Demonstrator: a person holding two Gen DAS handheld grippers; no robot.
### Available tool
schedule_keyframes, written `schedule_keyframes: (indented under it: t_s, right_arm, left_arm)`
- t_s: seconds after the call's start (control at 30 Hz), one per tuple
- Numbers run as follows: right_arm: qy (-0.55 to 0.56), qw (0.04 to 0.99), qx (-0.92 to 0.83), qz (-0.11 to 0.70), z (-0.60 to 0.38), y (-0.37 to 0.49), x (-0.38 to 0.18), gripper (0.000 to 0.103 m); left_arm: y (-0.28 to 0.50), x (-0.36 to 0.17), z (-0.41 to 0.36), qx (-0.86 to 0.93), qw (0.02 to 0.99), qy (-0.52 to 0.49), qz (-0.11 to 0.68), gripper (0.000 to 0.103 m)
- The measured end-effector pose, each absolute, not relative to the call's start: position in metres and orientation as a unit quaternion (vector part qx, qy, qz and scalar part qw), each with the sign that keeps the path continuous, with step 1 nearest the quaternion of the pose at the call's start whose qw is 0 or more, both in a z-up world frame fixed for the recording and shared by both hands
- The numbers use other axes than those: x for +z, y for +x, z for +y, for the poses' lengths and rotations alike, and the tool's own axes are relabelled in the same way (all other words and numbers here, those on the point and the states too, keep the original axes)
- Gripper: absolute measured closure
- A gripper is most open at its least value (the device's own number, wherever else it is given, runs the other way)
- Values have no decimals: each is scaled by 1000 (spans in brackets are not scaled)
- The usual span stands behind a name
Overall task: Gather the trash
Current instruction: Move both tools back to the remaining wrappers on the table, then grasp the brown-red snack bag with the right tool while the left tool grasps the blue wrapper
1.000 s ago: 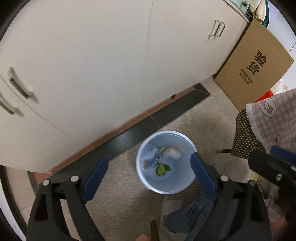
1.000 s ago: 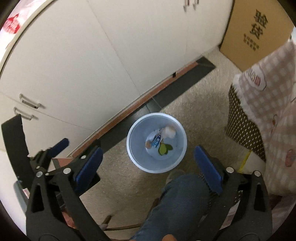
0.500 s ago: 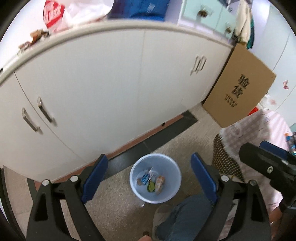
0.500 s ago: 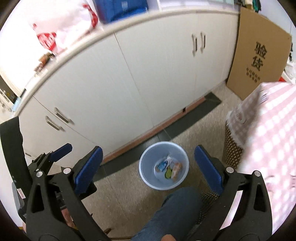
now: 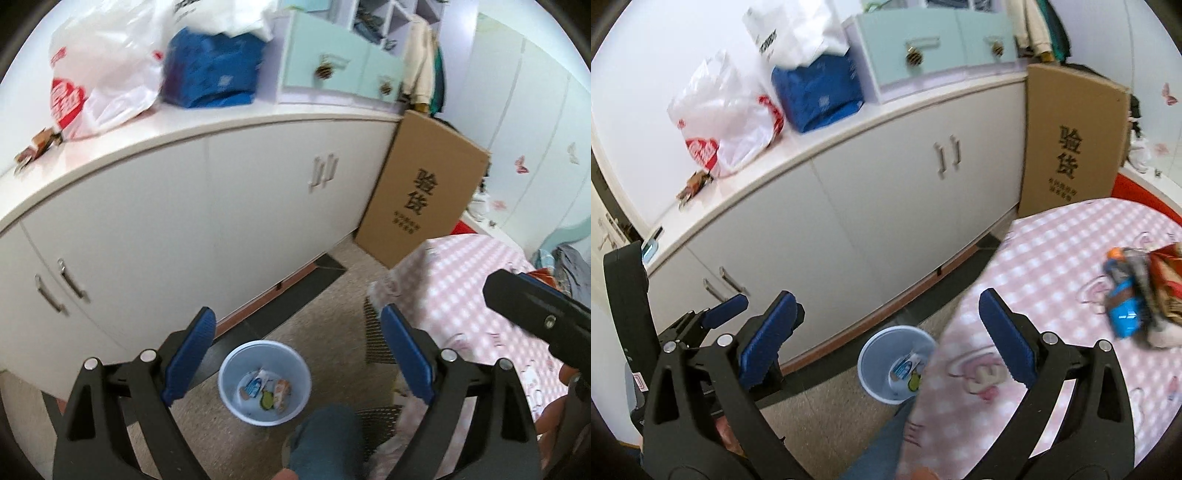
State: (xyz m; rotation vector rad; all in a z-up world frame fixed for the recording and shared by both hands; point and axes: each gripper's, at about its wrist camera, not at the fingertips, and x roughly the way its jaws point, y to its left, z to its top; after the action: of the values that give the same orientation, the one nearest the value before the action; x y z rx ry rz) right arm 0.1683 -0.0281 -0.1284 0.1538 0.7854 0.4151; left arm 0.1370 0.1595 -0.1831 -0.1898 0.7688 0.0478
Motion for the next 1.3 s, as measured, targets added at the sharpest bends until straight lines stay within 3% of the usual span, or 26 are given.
schedule_keyframes:
  t_s: [0.33, 0.77, 1.0, 1.3]
  right_arm:
    - [106, 922, 154, 339, -108, 145, -103, 6]
    - [126, 936, 36, 327, -236, 129, -113, 6]
    - [106, 918, -14, 382, -289, 169, -151, 6]
    - [118, 895, 70, 424, -293, 220, -188, 7]
  left_arm:
    - [133, -154, 92, -40, 934, -62, 348, 14]
    - [142, -144, 13, -126, 935, -23, 330, 14]
    - [159, -165, -30, -171, 920, -1, 353, 14]
    - [181, -190, -61, -205, 900, 17, 383, 14]
